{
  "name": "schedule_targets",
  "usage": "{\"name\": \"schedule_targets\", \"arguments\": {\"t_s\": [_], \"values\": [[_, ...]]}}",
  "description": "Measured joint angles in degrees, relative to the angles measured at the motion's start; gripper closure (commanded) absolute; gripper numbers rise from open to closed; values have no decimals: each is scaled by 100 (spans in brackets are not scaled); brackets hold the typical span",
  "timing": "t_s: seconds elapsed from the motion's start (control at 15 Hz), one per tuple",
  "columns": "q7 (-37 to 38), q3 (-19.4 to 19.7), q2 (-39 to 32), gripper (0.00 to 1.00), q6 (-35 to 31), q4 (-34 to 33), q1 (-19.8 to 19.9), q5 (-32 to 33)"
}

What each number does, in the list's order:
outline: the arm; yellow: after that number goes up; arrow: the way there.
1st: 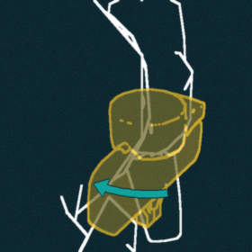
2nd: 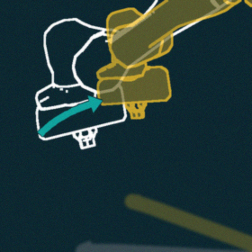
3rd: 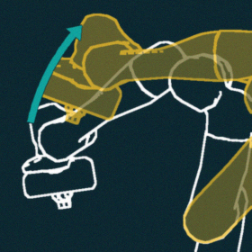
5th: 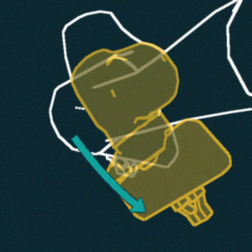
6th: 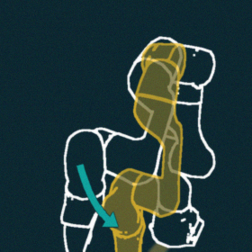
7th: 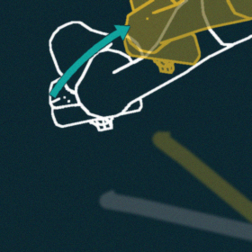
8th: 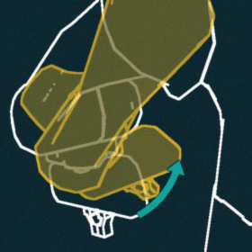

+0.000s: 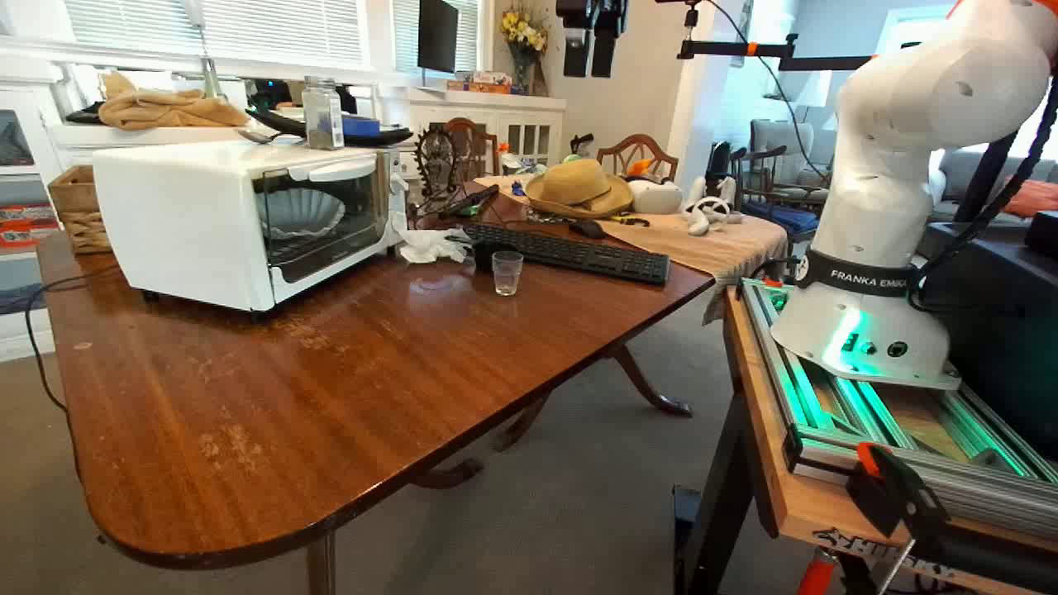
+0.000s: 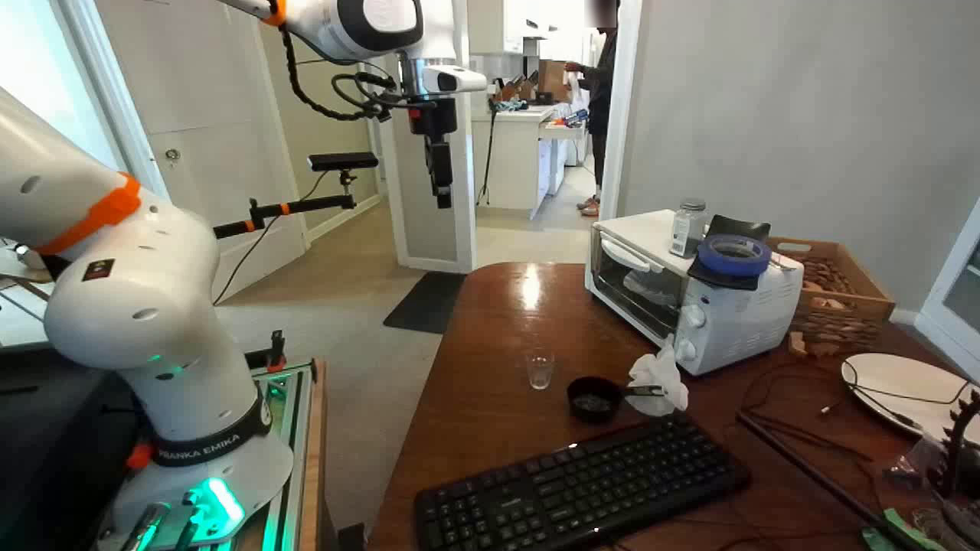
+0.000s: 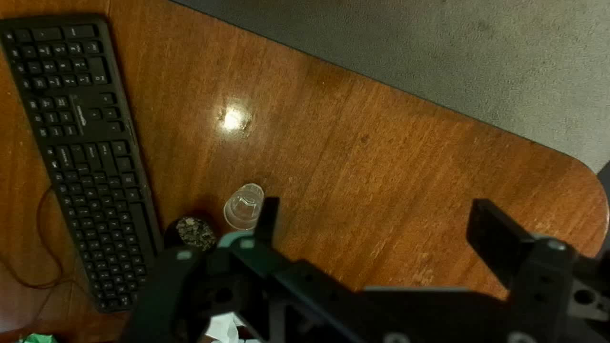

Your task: Pick up the black object from the top of the oven and put it on the table

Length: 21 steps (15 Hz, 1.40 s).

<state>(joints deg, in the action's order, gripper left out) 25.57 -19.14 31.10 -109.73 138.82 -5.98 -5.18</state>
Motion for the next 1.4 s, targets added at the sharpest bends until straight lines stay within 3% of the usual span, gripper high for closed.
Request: {"name": "schedule_targets", "arguments": {"t_s": [0.87,1.07,1.4], "values": [[12,46,-1,0,-1,0,-6,-24],[71,427,-7,0,-86,12,50,-248],[-12,1419,-7,0,-211,49,450,-701]]}}
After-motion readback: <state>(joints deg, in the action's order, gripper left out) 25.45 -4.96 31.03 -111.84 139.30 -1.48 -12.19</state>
